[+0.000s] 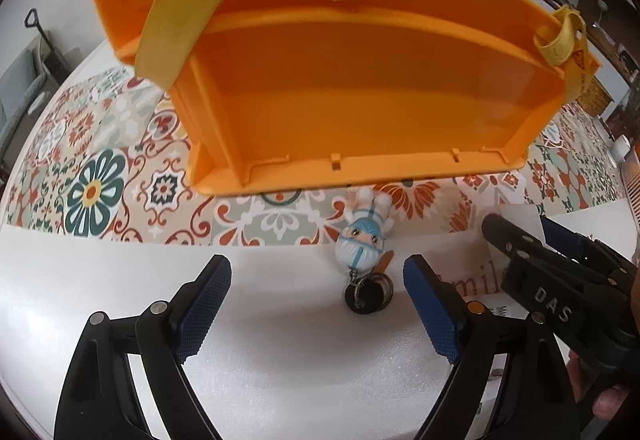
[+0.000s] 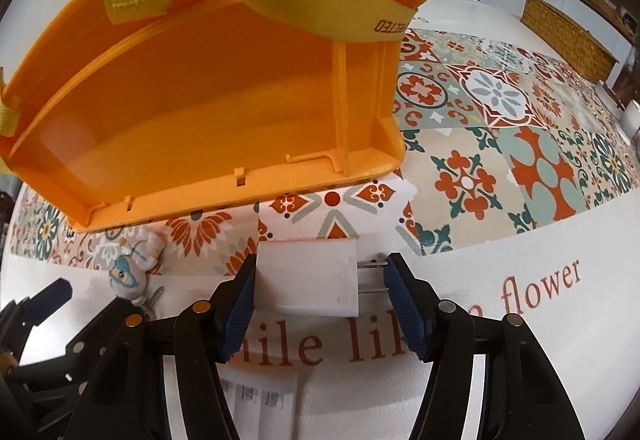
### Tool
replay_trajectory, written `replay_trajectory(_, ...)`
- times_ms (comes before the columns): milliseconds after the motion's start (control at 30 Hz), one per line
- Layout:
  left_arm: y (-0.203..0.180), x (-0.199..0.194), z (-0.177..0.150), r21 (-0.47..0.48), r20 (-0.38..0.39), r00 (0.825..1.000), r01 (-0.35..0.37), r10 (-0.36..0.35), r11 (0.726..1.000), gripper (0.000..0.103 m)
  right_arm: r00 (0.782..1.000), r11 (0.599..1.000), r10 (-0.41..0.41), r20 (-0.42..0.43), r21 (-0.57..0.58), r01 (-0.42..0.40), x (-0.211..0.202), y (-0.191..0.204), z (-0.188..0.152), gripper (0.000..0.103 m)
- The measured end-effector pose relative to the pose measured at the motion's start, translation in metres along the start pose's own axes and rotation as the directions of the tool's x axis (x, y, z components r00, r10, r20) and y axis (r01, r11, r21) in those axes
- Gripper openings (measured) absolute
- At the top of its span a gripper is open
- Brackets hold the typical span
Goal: Organize rigid objects
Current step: 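Grasp the astronaut keychain with the left tool while the right tool holds the plug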
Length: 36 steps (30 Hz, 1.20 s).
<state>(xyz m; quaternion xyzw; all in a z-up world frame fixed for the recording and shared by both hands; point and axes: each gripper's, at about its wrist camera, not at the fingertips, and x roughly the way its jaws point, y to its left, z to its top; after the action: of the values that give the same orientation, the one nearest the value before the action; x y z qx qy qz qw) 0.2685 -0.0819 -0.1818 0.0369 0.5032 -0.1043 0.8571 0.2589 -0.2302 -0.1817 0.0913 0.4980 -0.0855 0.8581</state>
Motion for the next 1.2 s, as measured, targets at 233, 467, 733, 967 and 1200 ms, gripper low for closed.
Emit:
replay_trajectory(233, -0.008, 0.008, 0.007, 0.01, 0.003, 1.0, 0.031, -0.031, 0.999, 0.083, 1.0, 1.0, 0.01, 0.019, 0.013, -0.01, -0.012, -0.008, 0.001, 0.062)
replay_trajectory(467, -0.01, 0.02, 0.015, -0.002, 0.018, 1.0, 0.023, -0.023, 1.0, 0.065, 1.0, 0.999, 0.004, 0.008, 0.036, -0.004, -0.01, -0.021, 0.001, 0.062)
replay_trajectory(733, -0.014, 0.032, 0.023, -0.055, -0.002, 0.996, 0.091, -0.091, 0.994, 0.035, 1.0, 0.999, 0.004, -0.001, 0.047, -0.004, -0.008, -0.023, -0.001, 0.062)
replay_trajectory(967, -0.025, 0.025, 0.016, -0.037, 0.0, 0.993, 0.117, -0.117, 0.992, 0.027, 1.0, 0.999, 0.014, 0.009, 0.037, -0.015, -0.012, -0.018, 0.0, 0.062)
replay_trajectory(1200, -0.02, 0.001, 0.012, -0.033, 0.034, 0.992, 0.122, -0.121, 0.992, 0.027, 0.999, 0.999, 0.032, 0.02, 0.027, -0.032, -0.024, -0.016, 0.003, 0.062)
